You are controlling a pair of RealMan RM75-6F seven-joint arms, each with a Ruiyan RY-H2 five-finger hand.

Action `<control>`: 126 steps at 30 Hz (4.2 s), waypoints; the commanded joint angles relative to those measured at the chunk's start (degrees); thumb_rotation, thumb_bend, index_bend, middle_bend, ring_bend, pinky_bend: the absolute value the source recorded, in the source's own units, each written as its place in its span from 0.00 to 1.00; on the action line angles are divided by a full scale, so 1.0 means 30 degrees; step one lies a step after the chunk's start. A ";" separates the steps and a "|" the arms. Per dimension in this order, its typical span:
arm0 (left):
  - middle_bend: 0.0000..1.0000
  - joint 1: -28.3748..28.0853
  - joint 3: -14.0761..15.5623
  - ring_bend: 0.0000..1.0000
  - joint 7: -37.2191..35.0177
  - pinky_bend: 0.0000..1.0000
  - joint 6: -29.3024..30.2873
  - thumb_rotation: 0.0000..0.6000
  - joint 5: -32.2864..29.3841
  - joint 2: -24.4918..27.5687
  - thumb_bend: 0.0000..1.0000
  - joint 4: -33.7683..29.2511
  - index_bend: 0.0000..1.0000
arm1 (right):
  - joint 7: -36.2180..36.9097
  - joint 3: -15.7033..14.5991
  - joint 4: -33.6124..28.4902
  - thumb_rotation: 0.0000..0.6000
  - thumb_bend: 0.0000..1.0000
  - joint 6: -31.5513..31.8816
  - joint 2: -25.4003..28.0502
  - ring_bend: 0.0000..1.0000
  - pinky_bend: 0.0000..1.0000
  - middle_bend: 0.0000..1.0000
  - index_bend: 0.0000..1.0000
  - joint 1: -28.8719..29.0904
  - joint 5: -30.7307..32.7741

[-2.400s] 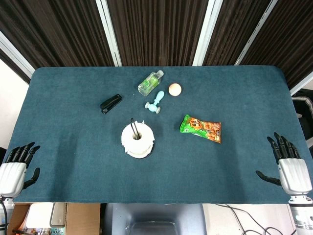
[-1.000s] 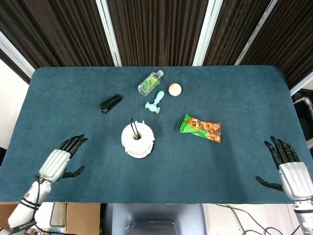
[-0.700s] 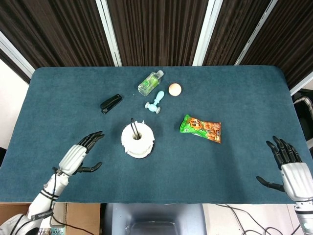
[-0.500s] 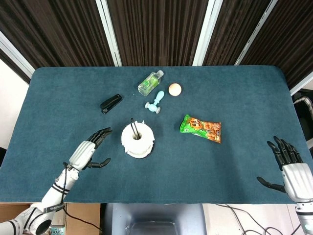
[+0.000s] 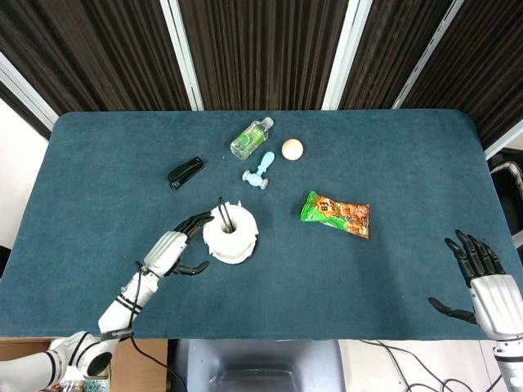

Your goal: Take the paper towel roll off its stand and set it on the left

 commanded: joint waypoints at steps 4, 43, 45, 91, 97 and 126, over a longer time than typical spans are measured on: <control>0.00 -0.0407 -0.0186 0.00 0.1053 0.12 -0.0471 1.00 -0.0683 -0.0340 0.33 -0.0511 0.00 | 0.0117 0.0130 -0.0010 1.00 0.12 0.0179 -0.0056 0.00 0.22 0.00 0.00 -0.0052 0.0107; 0.44 -0.2131 -0.2175 0.29 -0.2694 0.13 -0.0723 1.00 -0.3153 -0.5636 0.32 0.2804 0.46 | 0.1411 0.0654 -0.0231 1.00 0.12 0.1140 0.0186 0.00 0.22 0.00 0.00 -0.0481 0.0501; 0.48 -0.2067 -0.2108 0.33 -0.2731 0.20 -0.0343 1.00 -0.2946 -0.5850 0.32 0.3207 0.53 | 0.1421 0.0673 -0.0227 1.00 0.12 0.1125 0.0177 0.00 0.22 0.00 0.00 -0.0479 0.0528; 0.58 0.4414 -0.2679 0.42 0.0656 0.39 0.6951 1.00 -0.0333 1.1083 0.32 -0.8967 0.63 | 0.0446 0.0612 -0.0405 1.00 0.12 0.0019 -0.0081 0.00 0.22 0.00 0.00 -0.0158 0.0823; 0.58 0.5041 -0.1284 0.42 -0.0107 0.39 0.7475 1.00 -0.0093 0.8607 0.32 -0.5912 0.63 | 0.0169 0.0590 -0.0423 1.00 0.12 -0.0212 -0.0178 0.00 0.22 0.00 0.00 -0.0083 0.0907; 0.00 0.5819 -0.0237 0.00 0.0651 0.12 0.4877 1.00 -0.3642 0.2685 0.32 0.2326 0.00 | -0.0094 0.0506 -0.0695 1.00 0.12 -0.0842 -0.0031 0.00 0.22 0.00 0.00 0.0082 0.1262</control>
